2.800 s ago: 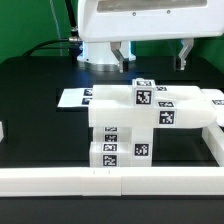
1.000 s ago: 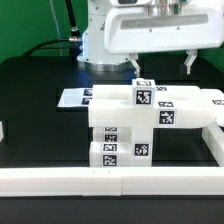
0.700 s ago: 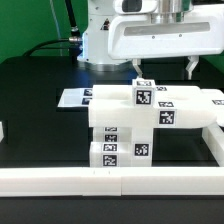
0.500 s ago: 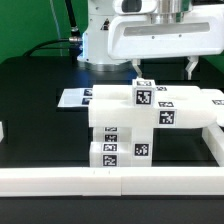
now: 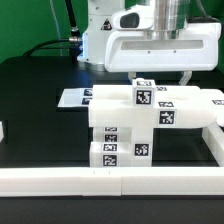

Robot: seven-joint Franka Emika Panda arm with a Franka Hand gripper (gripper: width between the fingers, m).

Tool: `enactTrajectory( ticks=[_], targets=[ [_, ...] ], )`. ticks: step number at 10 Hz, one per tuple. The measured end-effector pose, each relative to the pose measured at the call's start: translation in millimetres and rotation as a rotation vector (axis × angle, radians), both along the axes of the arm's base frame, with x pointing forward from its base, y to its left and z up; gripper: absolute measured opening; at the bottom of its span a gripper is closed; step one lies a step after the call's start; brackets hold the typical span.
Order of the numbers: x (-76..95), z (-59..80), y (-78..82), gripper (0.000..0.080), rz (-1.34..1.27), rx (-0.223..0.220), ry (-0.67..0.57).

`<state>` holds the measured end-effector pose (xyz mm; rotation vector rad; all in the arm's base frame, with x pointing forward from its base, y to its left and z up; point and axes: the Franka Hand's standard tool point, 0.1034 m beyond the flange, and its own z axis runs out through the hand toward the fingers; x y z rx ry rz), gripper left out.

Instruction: Assemble chair

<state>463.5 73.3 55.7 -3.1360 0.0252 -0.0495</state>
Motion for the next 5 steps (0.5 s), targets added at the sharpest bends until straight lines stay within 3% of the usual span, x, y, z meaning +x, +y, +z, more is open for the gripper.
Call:
enactTrajectory(
  ticks=[3, 5],
  targets=[
    [-1.2, -1.5, -0.7, 0.0648, 0.000, -0.002, 0.003],
    [-11.0, -14.9, -2.2, 0.0648, 0.000, -0.019, 0.003]
  ],
)
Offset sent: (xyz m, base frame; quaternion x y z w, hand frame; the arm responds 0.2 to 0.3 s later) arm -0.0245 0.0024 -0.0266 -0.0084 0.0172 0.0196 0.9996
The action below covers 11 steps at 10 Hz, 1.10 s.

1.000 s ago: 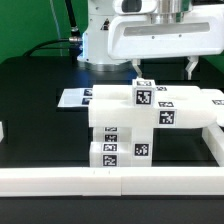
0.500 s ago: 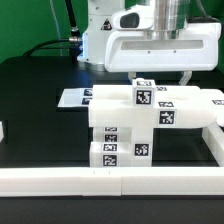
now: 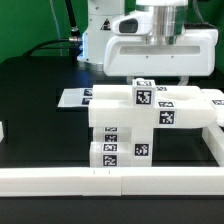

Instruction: Assemble chair

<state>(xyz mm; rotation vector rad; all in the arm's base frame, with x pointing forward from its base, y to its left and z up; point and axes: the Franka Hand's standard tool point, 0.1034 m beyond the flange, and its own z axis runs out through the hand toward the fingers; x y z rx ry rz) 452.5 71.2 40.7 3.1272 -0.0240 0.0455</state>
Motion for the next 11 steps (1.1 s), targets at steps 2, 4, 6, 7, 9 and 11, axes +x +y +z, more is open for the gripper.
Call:
enactTrajectory(
  ticks=[2, 4, 6, 7, 9, 11],
  targets=[
    [2.4, -0.7, -2.2, 0.0648, 0.004, -0.001, -0.001],
    [1.7, -1.4, -2.3, 0.0648, 0.003, -0.002, 0.001],
    [-0.6, -9.7, -4.0, 0.0648, -0.005, -0.013, 0.002],
    [-2.7, -14.8, -1.7, 0.0648, -0.010, -0.018, 0.011],
    [-0.1, -17.4, 0.0, 0.0648, -0.013, -0.021, 0.011],
    [-2.0, -23.3, -1.0, 0.0648, -0.023, -0.027, 0.020]
  ],
)
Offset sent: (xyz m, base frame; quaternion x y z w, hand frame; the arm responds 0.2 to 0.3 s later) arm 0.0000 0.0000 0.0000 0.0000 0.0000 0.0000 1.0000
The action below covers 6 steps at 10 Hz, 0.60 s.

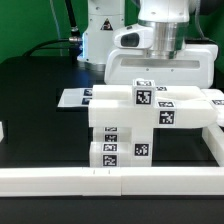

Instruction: Assemble chair

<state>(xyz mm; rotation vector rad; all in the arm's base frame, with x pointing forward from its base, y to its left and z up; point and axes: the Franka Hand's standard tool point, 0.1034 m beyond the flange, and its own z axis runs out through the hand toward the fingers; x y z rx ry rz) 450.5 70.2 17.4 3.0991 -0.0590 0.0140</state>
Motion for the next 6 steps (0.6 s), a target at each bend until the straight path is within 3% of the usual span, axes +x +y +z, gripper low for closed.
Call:
enactTrajectory(
  ticks=[6],
  targets=[
    [-6.6, -10.1, -5.2, 0.0648, -0.004, -0.012, 0.021]
  ],
)
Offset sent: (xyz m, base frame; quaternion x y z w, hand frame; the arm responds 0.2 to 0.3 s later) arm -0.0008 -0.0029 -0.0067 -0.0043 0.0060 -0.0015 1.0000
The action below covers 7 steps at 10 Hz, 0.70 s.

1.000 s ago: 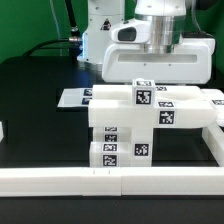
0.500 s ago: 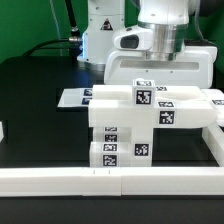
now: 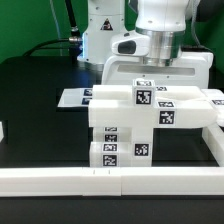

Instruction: Assemble chair

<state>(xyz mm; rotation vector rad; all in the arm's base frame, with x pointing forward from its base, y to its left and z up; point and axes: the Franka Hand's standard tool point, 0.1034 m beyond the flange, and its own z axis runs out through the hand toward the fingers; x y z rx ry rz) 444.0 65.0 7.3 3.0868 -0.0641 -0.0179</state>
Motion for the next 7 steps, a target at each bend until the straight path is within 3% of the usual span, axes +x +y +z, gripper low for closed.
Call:
enactTrajectory(
  ticks=[3, 4, 5, 6, 7],
  targets=[
    [-1.0, -1.5, -0.8, 0.0638, 0.000, -0.002, 0.003],
    [-1.1, -1.6, -0.8, 0.0480, 0.000, -0.002, 0.003],
    [-1.1, -1.6, -0.8, 0.0480, 0.000, -0.002, 0.003],
    [-0.9, -1.5, -0.8, 0.0274, -0.001, -0.002, 0.004],
    [-0.3, -1.2, -1.4, 0.0274, -0.001, -0.002, 0.003]
  ],
)
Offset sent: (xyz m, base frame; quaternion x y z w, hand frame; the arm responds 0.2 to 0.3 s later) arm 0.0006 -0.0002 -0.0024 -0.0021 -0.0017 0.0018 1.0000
